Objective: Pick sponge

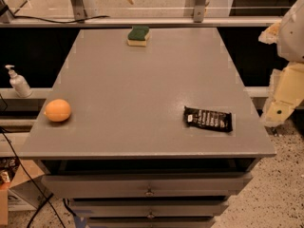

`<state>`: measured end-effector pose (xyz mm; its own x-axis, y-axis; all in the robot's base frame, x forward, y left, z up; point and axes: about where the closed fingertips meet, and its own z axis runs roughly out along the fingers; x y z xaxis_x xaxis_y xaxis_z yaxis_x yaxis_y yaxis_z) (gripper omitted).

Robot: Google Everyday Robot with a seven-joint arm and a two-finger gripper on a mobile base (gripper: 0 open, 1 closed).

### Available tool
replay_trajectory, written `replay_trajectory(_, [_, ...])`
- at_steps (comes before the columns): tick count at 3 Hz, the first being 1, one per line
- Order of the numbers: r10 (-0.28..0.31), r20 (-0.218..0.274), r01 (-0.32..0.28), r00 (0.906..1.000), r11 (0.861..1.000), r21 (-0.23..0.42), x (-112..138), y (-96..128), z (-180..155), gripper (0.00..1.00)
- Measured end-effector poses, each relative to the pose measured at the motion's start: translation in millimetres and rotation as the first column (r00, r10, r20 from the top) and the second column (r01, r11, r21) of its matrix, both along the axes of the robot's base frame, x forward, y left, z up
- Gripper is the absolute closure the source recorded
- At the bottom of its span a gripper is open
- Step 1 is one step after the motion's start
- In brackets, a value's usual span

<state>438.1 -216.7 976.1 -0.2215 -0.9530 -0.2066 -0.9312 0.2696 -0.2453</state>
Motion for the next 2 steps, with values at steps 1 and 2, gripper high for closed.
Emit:
replay_trajectory(1, [0.000,0.000,0.000,1.0000,1.000,0.000,0.0,0.0,0.0,0.00])
replay_trajectory(2, [0.011,0.019,-0.011,0.9998,1.000,0.013,3.4,3.9,2.5,0.00])
